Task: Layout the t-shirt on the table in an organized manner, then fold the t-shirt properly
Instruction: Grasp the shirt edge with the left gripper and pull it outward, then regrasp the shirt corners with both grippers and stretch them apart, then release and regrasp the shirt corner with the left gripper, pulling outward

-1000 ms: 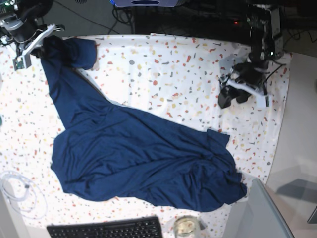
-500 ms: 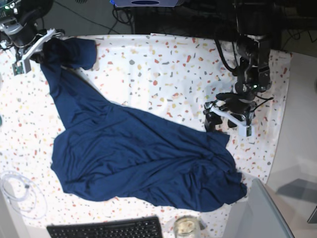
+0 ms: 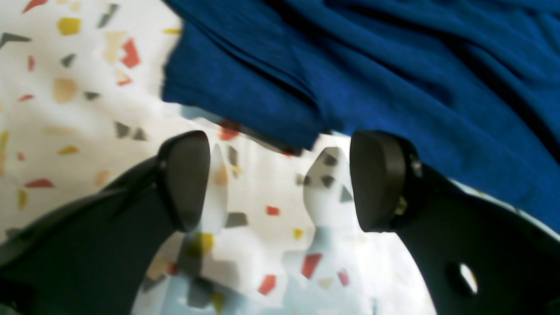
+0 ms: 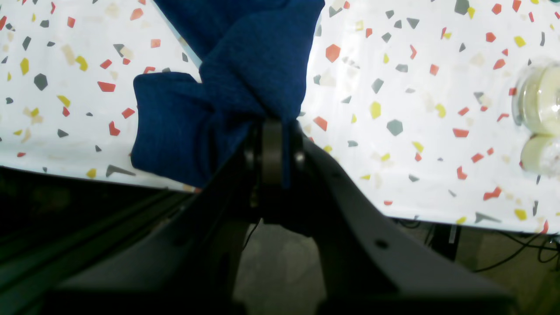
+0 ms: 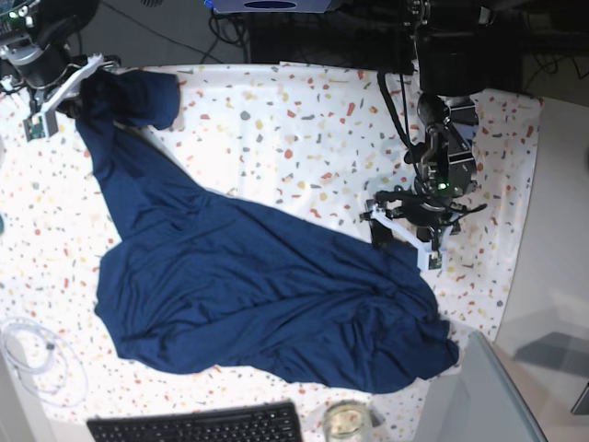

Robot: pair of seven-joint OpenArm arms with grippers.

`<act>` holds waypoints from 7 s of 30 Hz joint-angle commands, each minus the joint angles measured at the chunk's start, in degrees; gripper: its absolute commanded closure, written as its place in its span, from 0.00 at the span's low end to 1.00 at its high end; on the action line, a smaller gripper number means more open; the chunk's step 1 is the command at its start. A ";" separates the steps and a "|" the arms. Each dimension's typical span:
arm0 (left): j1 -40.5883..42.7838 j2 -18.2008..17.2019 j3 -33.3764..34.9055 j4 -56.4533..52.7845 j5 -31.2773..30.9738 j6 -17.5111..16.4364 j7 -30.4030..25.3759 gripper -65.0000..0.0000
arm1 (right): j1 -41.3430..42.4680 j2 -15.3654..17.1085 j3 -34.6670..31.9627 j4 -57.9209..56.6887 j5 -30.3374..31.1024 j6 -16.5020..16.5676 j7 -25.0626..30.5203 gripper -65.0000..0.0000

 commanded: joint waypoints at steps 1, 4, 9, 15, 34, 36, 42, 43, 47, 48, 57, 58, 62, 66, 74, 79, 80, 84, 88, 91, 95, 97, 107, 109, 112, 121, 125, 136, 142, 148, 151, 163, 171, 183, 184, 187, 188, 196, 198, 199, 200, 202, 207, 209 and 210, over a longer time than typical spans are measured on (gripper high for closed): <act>-1.39 -0.29 0.02 0.63 -0.33 0.17 -1.41 0.27 | -0.22 0.31 0.16 0.94 0.56 0.17 1.16 1.00; -1.92 -0.29 0.46 0.63 -0.33 0.17 -1.41 0.28 | -0.22 0.31 0.16 0.94 0.56 0.17 1.16 1.00; -3.24 -0.20 0.72 0.37 -0.24 0.17 -1.41 0.28 | -0.22 0.39 0.16 0.94 0.56 0.17 1.24 1.00; -6.93 -0.12 0.72 -6.75 -0.33 0.17 -1.32 0.56 | 0.48 0.57 0.16 0.85 0.56 0.17 1.16 1.00; -0.42 2.43 -23.63 16.46 -8.95 0.09 18.28 1.00 | 6.28 2.77 10.45 0.85 0.30 0.26 1.07 1.00; 0.98 2.34 -25.92 15.58 -11.32 0.09 19.69 1.00 | 6.37 2.77 11.68 0.76 0.30 0.26 0.98 1.00; 8.81 2.87 -26.89 15.49 -18.62 0.35 20.57 1.00 | 4.96 2.33 12.21 0.32 0.30 0.26 0.98 1.00; 10.21 2.87 -26.71 15.49 -20.02 0.35 20.57 1.00 | 4.61 2.33 12.21 -0.03 0.30 0.26 0.98 1.00; 14.34 2.78 -26.53 15.75 -21.34 0.35 20.57 1.00 | 4.61 2.33 12.91 -1.96 0.30 0.26 0.98 1.00; 15.05 2.78 -26.53 15.93 -21.34 0.35 20.57 1.00 | 4.35 2.33 12.74 -2.14 0.30 0.26 0.98 1.00; 19.62 2.43 -26.09 16.19 -21.34 0.35 20.39 1.00 | 1.27 2.59 3.86 -4.16 0.30 0.26 0.98 1.00; 20.06 2.43 -24.95 16.19 -21.34 0.35 20.31 1.00 | 1.80 2.59 2.63 -5.57 0.30 0.26 0.98 1.00; 21.73 2.43 -21.79 16.98 -21.34 0.35 16.09 1.00 | 4.35 2.42 1.31 -8.91 0.30 0.26 0.45 1.00; 23.49 2.70 -20.03 18.13 -21.34 0.44 13.01 1.00 | 4.26 2.42 -0.19 -6.89 0.30 0.26 -3.94 0.92; 24.72 2.52 -20.73 23.40 -21.69 0.44 13.01 0.27 | 4.35 2.68 -1.07 1.47 0.30 0.26 -4.21 0.41; 25.86 3.22 -26.80 28.06 -21.78 0.44 13.01 0.25 | 11.21 5.49 -7.22 -4.69 0.30 0.26 -4.56 0.40; 25.86 3.58 -28.38 28.85 -21.78 0.35 13.01 0.25 | 12.44 6.20 -8.71 -6.80 0.30 0.26 -4.56 0.40; 26.04 3.66 -35.24 31.22 -21.78 0.00 13.01 0.25 | 17.80 7.78 -12.85 -16.73 0.30 0.09 -4.56 0.41; 26.56 3.40 -38.75 30.96 -21.87 0.00 13.01 0.25 | 21.32 8.75 -13.73 -23.94 0.21 0.09 -4.29 0.41; 26.74 3.40 -39.46 30.52 -21.87 0.00 13.01 0.25 | 23.16 9.10 -15.22 -27.46 0.21 0.09 -4.12 0.41; 27.27 3.49 -39.11 29.64 -21.87 -0.09 12.92 0.25 | 25.36 9.36 -19.97 -31.59 0.21 0.09 -4.12 0.41; 27.36 3.66 -39.11 29.55 -21.87 -0.09 12.92 0.25 | 26.15 9.36 -21.20 -33.52 0.21 0.09 -4.12 0.41; 27.53 3.49 -39.11 29.55 -21.87 -0.09 12.92 0.25 | 27.82 9.36 -22.08 -37.83 0.21 0.09 -3.94 0.77; 27.53 3.49 -39.11 29.55 -21.87 -0.09 12.92 0.25 | 27.82 9.36 -21.90 -37.66 0.21 0.09 -3.94 0.91; 27.53 3.49 -39.02 29.55 -21.87 -0.09 12.92 0.25 | 27.38 9.19 -18.91 -36.60 0.30 0.09 -3.94 0.98; 27.44 3.49 -38.93 29.55 -21.87 -0.09 12.92 0.26 | 19.47 8.83 -10.91 -28.07 0.30 0.09 -3.94 0.99; 27.18 3.49 -38.93 29.55 -21.69 -0.09 12.92 0.26 | 16.30 7.34 -7.22 -24.73 0.38 0.09 -3.94 0.99; 27.00 2.96 -28.03 29.99 -21.43 -0.09 12.92 0.26 | 9.71 3.74 -8.63 -14.36 0.38 0.09 -4.47 0.99; 26.92 2.96 -24.95 29.99 -21.43 -0.09 12.92 0.26 | 9.18 3.56 -9.15 -14.10 0.38 0.00 -4.38 0.99; 27.71 2.87 -24.95 29.99 -21.34 -0.09 12.92 0.26 | 9.54 3.65 -5.29 -14.53 0.30 0.00 -4.21 0.99; 28.59 2.78 -23.46 29.99 -21.34 -0.09 12.92 0.26 | 9.97 3.82 -5.29 -14.53 0.30 0.00 -4.38 0.99; 28.76 -1.44 -6.31 34.74 -11.67 2.55 12.92 0.26 | 9.89 3.56 -5.55 -14.53 0.30 0.00 -4.47 0.99; 31.84 1.55 3.27 45.20 15.93 2.72 13.19 0.26 | 9.89 3.56 -5.55 -14.62 0.30 0.00 -4.47 0.99; 28.76 2.61 14.96 40.54 39.32 2.72 19.69 0.26 | 9.80 3.56 -5.20 -14.62 0.30 0.00 -4.56 0.99; 28.76 2.52 14.87 40.54 39.32 2.72 19.69 0.26 | 9.80 3.56 -5.20 -14.62 0.30 0.00 -4.56 0.99; 28.50 2.43 12.59 40.37 39.49 2.72 19.69 0.26 | 9.80 3.56 -5.46 -14.62 0.30 0.00 -4.56 0.99; 28.41 2.43 11.62 40.10 39.49 2.72 19.60 0.26 | 9.80 3.56 -5.46 -14.62 0.30 0.00 -4.56 0.99; 25.95 1.55 8.54 34.74 39.05 2.72 19.34 0.26 | 9.80 3.56 -5.46 -14.62 0.30 0.00 -4.56 0.99; 24.45 1.29 8.54 33.25 38.97 2.72 18.55 0.26 | 9.80 3.56 -5.46 -14.62 0.30 0.00 -4.56 0.99; 23.93 1.29 8.46 32.10 38.97 2.72 18.20 0.26 | 9.80 3.56 -5.46 -14.62 0.30 0.00 -4.56 0.99; 23.66 1.20 8.37 31.22 38.97 2.72 18.20 0.26 | 9.80 3.56 -5.37 -14.62 0.30 0.00 -4.56 0.99; 22.78 0.94 6.26 30.17 38.97 2.72 17.23 0.26 | 9.80 3.56 -5.20 -14.62 0.30 0.00 -4.56 0.99; 21.11 1.11 -3.85 28.85 38.79 2.72 13.01 0.26 | 9.10 3.56 -5.11 -14.62 0.30 0.00 -4.56 0.99; 20.23 1.11 -6.84 26.83 38.79 2.72 12.22 0.26 | 9.01 3.56 -5.11 -14.62 0.30 0.00 -4.56 0.99; 19.97 0.94 -8.34 25.69 38.79 2.72 12.13 0.26 | 9.01 3.56 -5.11 -14.62 0.30 0.00 -4.56 0.99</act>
